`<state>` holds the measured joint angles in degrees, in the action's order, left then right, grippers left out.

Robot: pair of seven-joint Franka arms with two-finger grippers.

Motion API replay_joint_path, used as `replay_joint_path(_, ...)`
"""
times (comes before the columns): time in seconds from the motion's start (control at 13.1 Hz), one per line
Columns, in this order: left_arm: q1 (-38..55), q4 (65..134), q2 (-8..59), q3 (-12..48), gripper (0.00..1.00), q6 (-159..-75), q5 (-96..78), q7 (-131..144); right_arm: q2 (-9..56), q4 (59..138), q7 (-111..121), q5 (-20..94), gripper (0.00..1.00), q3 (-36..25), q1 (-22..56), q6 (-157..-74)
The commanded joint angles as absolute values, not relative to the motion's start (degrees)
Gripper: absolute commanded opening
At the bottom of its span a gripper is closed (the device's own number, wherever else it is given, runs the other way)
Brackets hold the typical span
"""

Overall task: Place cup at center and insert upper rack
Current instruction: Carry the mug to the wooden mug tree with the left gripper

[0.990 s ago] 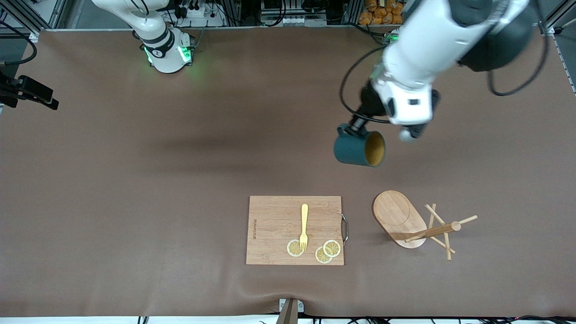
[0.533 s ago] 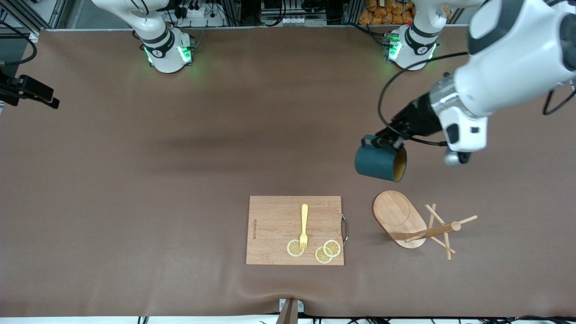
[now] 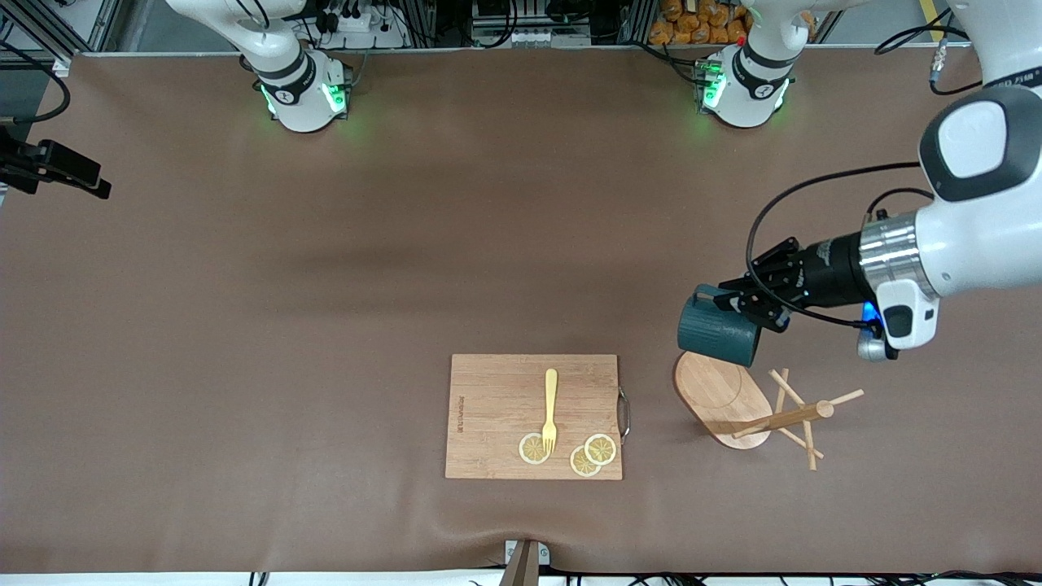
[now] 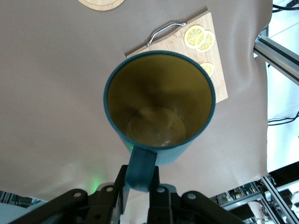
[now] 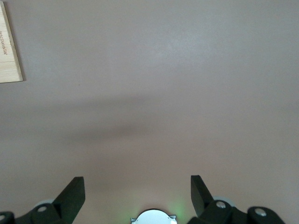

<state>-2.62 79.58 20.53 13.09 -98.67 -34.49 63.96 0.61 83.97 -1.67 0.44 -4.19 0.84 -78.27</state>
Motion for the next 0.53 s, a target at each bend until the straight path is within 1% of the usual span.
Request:
replay_joint_path(0.0, -4.3, 79.3, 21.0, 13.5, 0.0, -97.6, -37.2, 62.7, 0.7, 83.4, -2.5, 1.3, 1.0, -3.6, 0.3, -78.1)
replay_joint_path(0.3, -5.2, 79.3, 23.6, 13.7, 0.0, -97.5, -37.4, 62.7, 0.7, 83.4, -2.5, 1.3, 1.0, -3.6, 0.4, -78.0)
replay_joint_path(0.46, -6.3, 79.2, 24.8, 13.7, 0.0, -95.6, -38.7, 62.3, 0.6, 83.4, -2.5, 1.3, 1.0, -3.5, 0.4, -78.0)
